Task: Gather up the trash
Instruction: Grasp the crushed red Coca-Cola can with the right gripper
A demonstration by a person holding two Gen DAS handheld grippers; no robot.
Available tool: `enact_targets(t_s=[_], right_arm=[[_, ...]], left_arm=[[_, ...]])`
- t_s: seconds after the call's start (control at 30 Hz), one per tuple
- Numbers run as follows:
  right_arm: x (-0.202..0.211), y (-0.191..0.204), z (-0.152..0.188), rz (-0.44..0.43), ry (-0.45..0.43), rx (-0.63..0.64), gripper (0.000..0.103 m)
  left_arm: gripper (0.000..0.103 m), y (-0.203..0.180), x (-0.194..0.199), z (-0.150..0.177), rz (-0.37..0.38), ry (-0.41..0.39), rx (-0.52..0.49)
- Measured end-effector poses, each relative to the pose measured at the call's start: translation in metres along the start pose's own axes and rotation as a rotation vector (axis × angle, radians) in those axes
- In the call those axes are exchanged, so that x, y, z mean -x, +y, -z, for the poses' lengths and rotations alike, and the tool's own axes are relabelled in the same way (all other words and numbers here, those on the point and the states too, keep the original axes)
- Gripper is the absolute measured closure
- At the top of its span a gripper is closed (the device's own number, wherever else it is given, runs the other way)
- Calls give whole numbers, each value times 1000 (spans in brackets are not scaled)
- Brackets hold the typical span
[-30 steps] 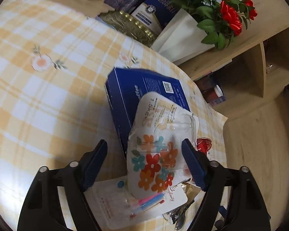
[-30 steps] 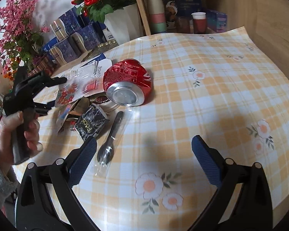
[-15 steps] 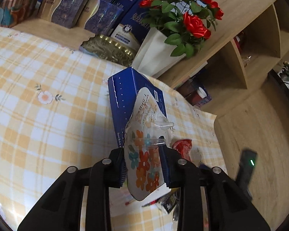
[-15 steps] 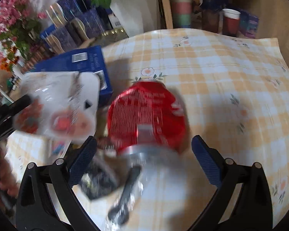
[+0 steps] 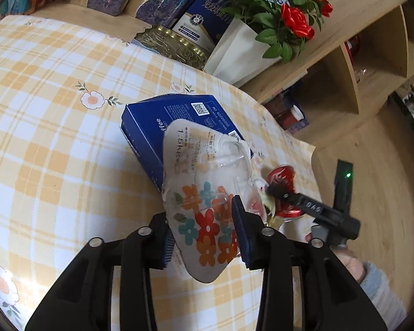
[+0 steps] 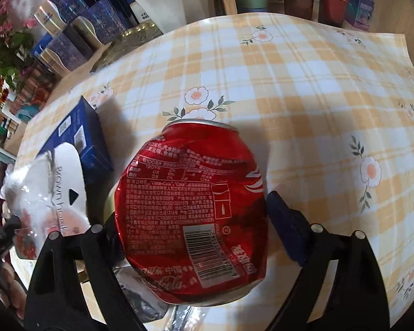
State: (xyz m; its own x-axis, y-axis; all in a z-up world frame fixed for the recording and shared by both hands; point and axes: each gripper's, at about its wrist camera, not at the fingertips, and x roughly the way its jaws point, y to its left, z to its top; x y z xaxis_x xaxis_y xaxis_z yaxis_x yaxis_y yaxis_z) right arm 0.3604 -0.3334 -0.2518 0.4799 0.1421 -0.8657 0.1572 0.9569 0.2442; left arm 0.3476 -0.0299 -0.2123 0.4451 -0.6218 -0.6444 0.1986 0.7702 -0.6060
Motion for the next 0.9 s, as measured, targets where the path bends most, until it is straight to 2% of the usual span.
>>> enact_targets(t_s=[0.03, 0.13, 0.27, 0.43, 0.7, 0.83, 0.9], right_arm=[[4, 1, 3, -7, -16, 5, 30], [20, 7, 7, -18, -59, 29, 51], [36, 9, 18, -8, -104, 57, 65], [54, -2, 23, -30, -137, 7, 85], [103, -12, 43, -119, -200, -84, 87], [137, -8, 68, -185, -230, -99, 87], [153, -4, 83, -211, -241, -89, 87]], left_arm=[[72, -1, 3, 1, 2, -12, -5], [82, -8, 15, 3, 33, -52, -16], [90, -26, 34, 3, 72, -102, -61], [91, -48, 54, 3, 95, -142, -102], [92, -68, 91, 3, 107, -174, -122], [92, -79, 124, 17, 83, -184, -164], [92, -81, 143, 35, 70, -182, -184]])
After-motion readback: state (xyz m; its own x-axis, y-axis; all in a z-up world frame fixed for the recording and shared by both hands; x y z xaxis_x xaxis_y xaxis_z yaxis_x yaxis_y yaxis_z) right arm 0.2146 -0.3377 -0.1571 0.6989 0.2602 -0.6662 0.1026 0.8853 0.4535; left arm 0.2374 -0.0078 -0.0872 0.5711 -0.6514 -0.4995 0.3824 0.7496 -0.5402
